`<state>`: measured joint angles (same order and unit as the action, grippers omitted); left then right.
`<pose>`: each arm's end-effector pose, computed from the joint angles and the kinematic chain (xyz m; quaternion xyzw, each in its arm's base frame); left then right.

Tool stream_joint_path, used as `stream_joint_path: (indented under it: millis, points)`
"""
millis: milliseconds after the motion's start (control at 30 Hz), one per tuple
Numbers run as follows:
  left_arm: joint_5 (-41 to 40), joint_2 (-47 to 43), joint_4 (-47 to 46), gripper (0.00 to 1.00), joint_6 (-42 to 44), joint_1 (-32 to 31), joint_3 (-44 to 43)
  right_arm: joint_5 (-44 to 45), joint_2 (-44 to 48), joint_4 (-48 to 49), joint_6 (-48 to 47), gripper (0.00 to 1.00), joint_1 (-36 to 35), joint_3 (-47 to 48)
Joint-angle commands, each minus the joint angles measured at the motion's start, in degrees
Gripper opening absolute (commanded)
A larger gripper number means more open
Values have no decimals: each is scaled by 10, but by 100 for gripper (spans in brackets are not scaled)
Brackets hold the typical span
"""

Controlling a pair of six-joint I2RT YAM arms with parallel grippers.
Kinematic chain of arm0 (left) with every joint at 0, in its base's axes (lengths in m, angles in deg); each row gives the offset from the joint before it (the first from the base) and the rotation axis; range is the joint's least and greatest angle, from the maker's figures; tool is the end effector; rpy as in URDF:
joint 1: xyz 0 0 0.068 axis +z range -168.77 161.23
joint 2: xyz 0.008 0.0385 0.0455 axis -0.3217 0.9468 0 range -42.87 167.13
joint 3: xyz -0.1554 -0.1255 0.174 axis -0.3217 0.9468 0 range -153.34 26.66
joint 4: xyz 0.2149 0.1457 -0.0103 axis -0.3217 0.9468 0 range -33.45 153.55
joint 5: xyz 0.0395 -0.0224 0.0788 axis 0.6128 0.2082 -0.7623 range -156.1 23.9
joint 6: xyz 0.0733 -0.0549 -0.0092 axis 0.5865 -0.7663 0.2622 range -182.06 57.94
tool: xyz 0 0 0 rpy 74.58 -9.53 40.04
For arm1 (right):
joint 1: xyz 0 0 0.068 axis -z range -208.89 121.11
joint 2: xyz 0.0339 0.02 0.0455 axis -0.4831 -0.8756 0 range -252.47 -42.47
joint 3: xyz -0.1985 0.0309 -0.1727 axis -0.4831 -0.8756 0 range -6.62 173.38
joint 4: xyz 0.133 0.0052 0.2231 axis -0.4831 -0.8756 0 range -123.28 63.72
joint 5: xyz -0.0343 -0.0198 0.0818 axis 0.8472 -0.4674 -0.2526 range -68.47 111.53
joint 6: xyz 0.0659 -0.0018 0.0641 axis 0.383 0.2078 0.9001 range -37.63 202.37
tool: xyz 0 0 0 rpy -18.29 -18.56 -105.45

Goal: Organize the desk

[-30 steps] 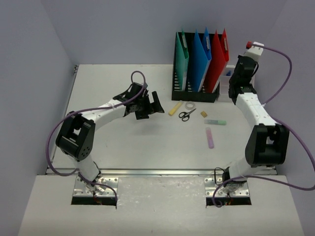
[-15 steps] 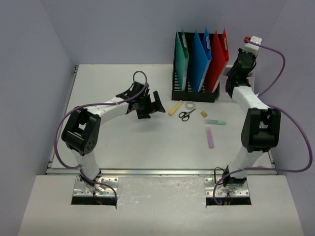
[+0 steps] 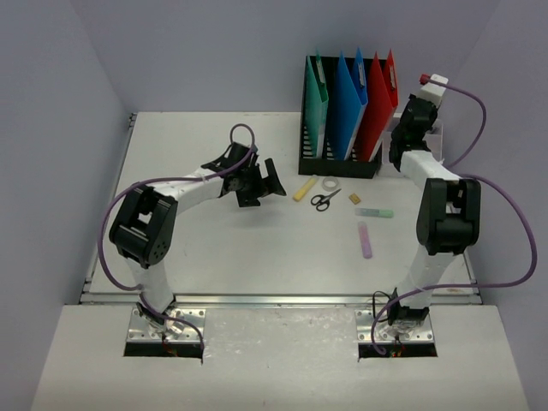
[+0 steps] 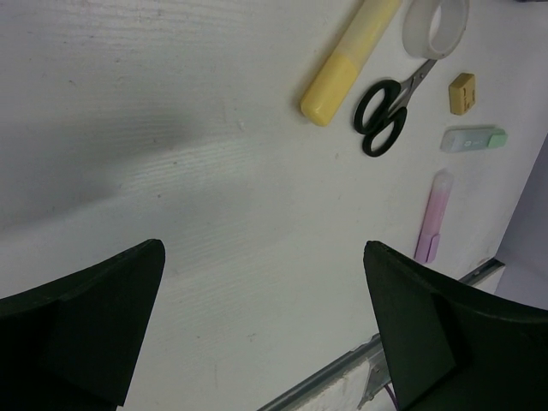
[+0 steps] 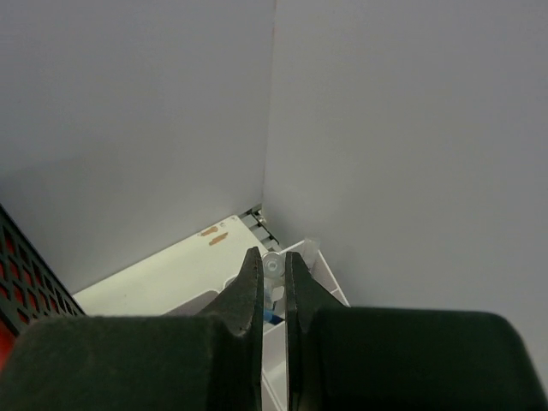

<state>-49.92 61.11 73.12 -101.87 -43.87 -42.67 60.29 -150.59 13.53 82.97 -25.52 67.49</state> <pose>0.3633 -0.1957 0.1532 -0.0732 0.9322 -0.2884 0.2061 0.4686 -0.0794 0.2843 0.2680 0.6236 -0.2393 0.6943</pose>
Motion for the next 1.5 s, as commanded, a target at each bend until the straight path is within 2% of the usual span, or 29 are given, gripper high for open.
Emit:
stream_joint_path:
  millis: [0,233,300,433,533,700,767,833,967,1067,1233,1467]
  points:
    - [9,13,-17,100,13,6,-24,11,-11,-5,49,0,6,27]
    - [2,9,-32,100,26,6,-10,-15,-39,-17,69,0,18,48]
    - [0,10,-34,100,31,5,-9,-17,-48,-22,75,5,22,50]
    - [-1,2,-51,100,54,1,3,-25,-53,-53,105,26,33,40]
    - [-49,-21,-72,98,92,-31,21,-55,-36,-60,118,44,36,7]
    - [-176,-60,-105,85,201,-125,41,-152,26,-80,115,58,36,-53]
    - [-195,-61,-107,83,216,-146,35,-184,49,-100,111,62,37,-68]
    - [-216,-51,-106,78,279,-182,7,-250,98,-138,89,67,37,-102]
    - [-230,-17,-79,70,314,-219,-41,-357,200,-219,38,68,37,-172]
    - [-235,21,-63,68,321,-225,-91,-406,260,-297,16,70,37,-207]
    - [-229,76,-54,67,323,-226,-154,-425,347,-386,7,72,37,-267]
    - [-243,181,-37,50,372,-232,-265,-444,431,-437,-22,73,37,-319]
